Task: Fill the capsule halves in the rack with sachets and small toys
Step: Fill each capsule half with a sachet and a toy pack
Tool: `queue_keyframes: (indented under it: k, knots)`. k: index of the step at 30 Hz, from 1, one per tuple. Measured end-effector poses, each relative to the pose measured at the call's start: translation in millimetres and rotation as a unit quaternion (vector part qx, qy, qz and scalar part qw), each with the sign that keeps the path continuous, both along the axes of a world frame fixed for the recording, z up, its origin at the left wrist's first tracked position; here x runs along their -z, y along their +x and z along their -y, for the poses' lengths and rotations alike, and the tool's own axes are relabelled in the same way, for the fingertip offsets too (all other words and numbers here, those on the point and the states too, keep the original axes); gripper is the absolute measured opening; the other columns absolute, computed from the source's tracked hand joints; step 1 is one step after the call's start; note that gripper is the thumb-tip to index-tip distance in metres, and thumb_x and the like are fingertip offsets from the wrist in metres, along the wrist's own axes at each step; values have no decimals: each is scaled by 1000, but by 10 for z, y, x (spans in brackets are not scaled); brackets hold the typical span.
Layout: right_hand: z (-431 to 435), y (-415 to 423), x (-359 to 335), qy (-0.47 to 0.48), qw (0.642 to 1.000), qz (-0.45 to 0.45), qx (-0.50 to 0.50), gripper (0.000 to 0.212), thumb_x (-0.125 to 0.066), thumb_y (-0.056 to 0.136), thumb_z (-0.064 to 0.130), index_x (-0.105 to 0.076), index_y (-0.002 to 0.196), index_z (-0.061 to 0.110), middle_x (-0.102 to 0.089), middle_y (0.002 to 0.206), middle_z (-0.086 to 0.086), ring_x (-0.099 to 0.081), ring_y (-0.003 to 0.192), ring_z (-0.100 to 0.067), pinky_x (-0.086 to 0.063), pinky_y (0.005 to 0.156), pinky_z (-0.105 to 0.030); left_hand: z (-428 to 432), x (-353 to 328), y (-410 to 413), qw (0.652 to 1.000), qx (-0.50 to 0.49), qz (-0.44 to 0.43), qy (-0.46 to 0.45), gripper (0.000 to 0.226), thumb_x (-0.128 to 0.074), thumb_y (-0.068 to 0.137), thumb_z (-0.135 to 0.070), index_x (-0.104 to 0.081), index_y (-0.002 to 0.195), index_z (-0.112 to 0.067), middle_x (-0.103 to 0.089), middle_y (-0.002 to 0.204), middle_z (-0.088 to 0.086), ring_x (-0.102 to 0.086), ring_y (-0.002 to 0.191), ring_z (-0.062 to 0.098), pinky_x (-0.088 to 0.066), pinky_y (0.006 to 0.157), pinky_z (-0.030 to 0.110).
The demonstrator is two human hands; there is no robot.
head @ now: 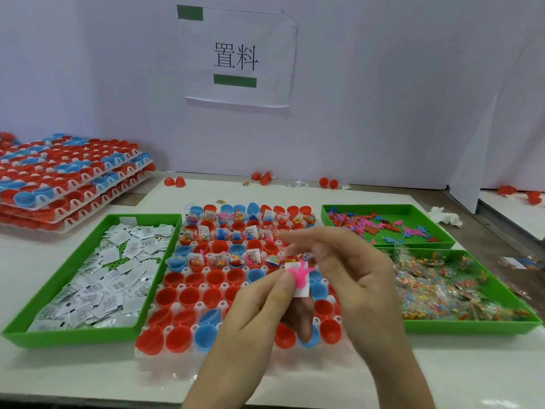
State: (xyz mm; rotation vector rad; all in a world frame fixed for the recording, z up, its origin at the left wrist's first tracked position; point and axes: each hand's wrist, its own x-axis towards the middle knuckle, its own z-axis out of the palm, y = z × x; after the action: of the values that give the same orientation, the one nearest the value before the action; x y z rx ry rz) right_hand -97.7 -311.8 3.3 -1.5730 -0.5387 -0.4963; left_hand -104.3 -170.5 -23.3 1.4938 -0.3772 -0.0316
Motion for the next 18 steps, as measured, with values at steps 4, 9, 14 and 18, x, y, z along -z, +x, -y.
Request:
queue_keyframes:
  k: [4,9,14,18]
  knots:
    - [476,149,150,-168,954,-101,225,23,-69,90,14,-74,103,33,-71,105,20,-64,104,-3,-44,86,-8,-60,-102,3,999,14,-28,-8,38,-44,86,-36,-74,74,-18,-67,60,5,-64,57,14,-56,68,32]
    - [924,241,442,-367,825,-324,283,35,-66,94,25,-63,129,26,-55,133,-2,-53,123,-23,-42,106,-46,-27,-137,-14,999,-8,-28,-32,40,-45,85,-35,-69,78,-5,-65,60,8,-61,57,20,-53,73,47]
    - [859,290,493,-338,841,-309,290,24,-67,91,15,-73,104,34,-69,101,11,-62,83,-7,-52,79,-34,17,-144,-33,998,-32,-9,-61,40,-47,82,-39,-73,71,-11,-62,57,8,-62,57,22,-54,73,46]
    - [867,311,509,-252,865,-282,331,21,-66,94,17,-74,92,36,-71,78,7,-58,56,-12,-42,56,-27,-12,-174,-57,997,-39,-7,-64,44,-53,93,-37,-70,91,3,-61,57,10,-58,57,28,-49,77,59]
